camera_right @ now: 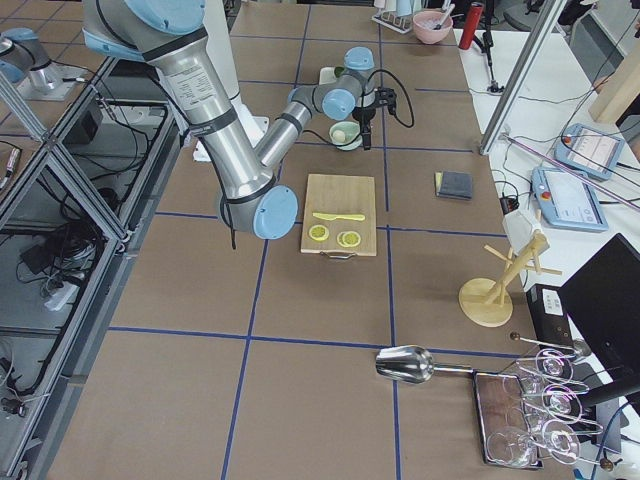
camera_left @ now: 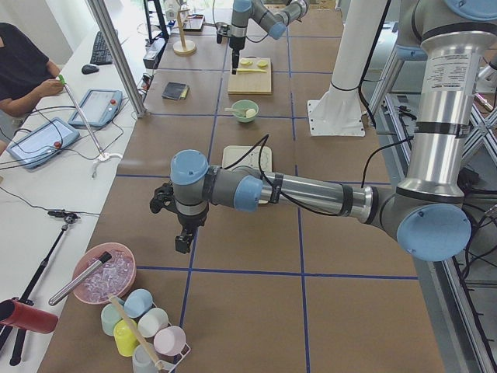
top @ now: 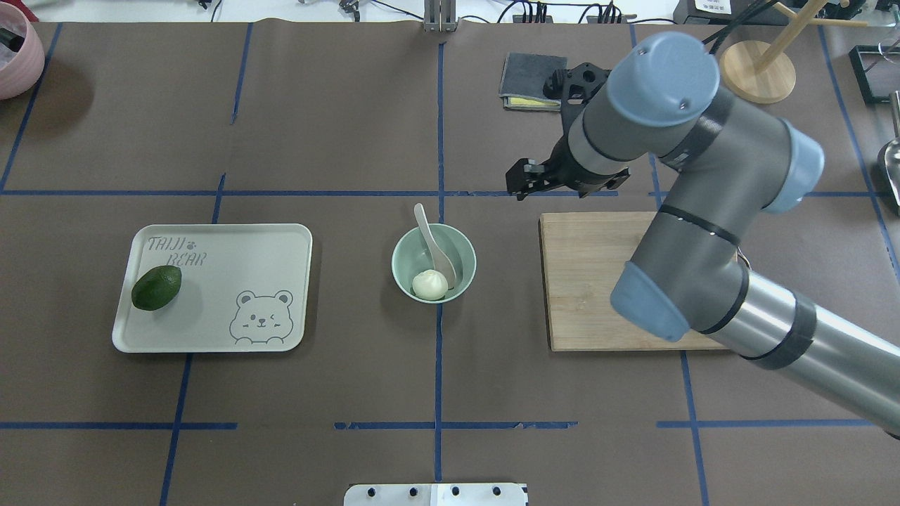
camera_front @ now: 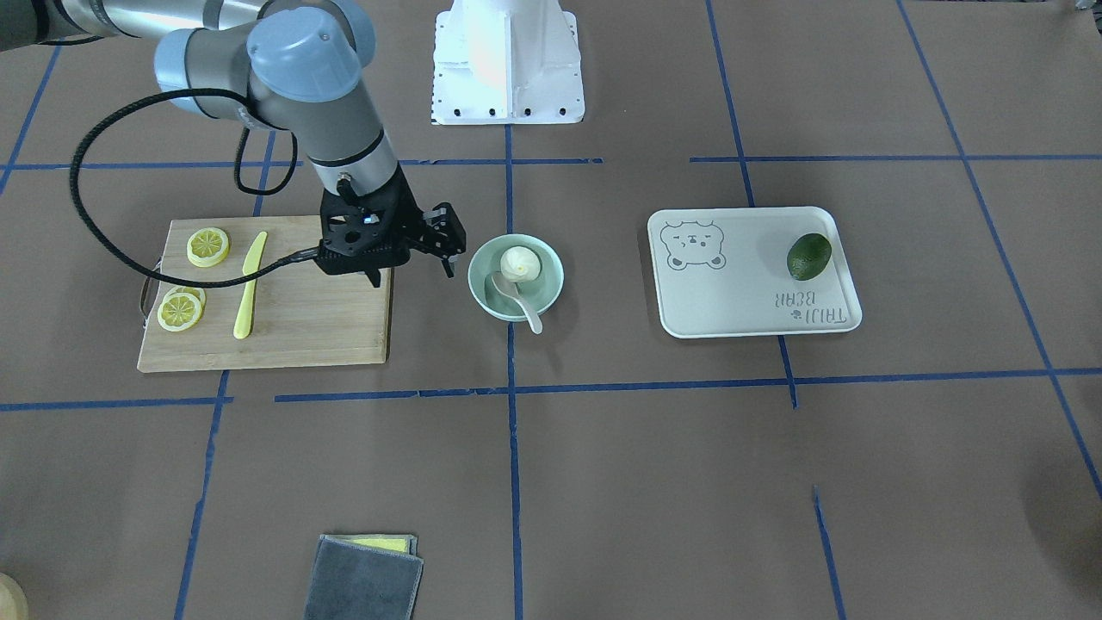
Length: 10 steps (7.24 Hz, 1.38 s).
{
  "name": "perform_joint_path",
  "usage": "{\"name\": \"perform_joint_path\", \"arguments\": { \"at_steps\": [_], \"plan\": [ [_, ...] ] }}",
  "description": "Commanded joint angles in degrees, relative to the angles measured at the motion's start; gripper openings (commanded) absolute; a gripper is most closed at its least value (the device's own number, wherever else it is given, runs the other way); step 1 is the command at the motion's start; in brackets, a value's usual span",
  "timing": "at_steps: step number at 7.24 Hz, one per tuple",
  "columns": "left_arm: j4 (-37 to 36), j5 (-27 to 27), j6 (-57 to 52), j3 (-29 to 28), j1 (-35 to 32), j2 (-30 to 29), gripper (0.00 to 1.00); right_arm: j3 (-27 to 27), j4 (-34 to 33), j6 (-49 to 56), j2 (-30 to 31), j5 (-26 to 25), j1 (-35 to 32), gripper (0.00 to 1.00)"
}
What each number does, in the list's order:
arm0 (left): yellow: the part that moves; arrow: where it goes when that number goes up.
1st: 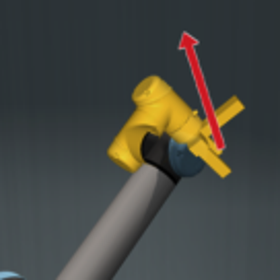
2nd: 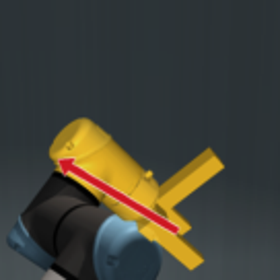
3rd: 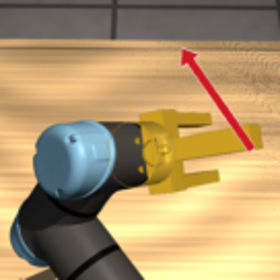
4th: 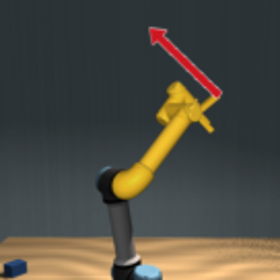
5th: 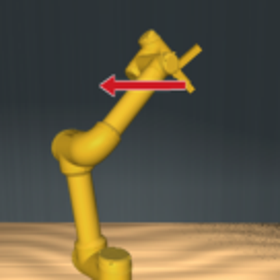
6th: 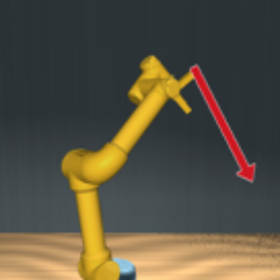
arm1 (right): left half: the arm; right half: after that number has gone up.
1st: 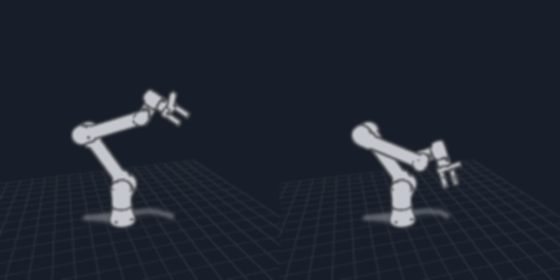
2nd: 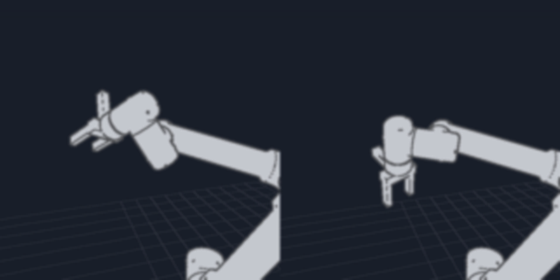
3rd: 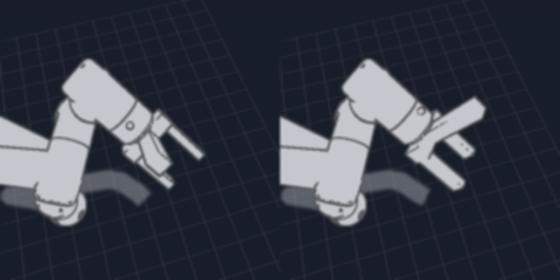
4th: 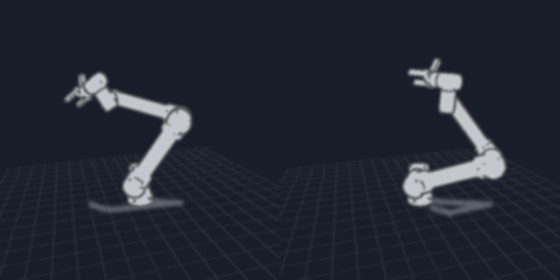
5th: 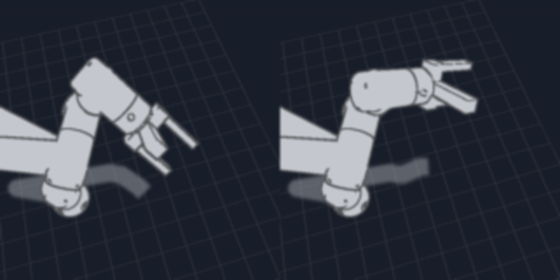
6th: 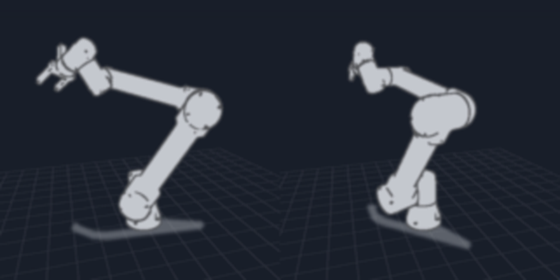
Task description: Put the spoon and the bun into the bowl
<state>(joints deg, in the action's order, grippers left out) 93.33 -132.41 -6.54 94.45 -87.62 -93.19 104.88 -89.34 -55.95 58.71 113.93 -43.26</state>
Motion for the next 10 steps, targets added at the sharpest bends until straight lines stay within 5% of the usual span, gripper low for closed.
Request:
{"name": "perform_joint_path", "arguments": {
  "at_steps": [1, 4, 7, 10],
  "plan": [
    [-3.42, -5.3, -0.05, -0.84, -0.71, 2.82, 1.0, 2.52, -0.75, 13.07, 7.87, 9.95, -10.57, 1.0],
    [-3.33, -4.53, 0.21, -0.58, -0.71, 3.36, 1.0, 2.26, -1.01, 32.05, 18.07, 19.9, -24.9, 1.0],
    [-3.33, -4.53, 0.12, -0.58, -0.71, 3.28, 1.0, 0.25, -1.54, 49.64, 28.27, 20.63, -36.51, 1.0],
    [-3.33, -4.53, 0.12, -0.49, -0.8, 3.36, 1.0, -10.89, -1.28, 65.5, 30.76, 23.78, -46.62, 1.0]
  ]
}}
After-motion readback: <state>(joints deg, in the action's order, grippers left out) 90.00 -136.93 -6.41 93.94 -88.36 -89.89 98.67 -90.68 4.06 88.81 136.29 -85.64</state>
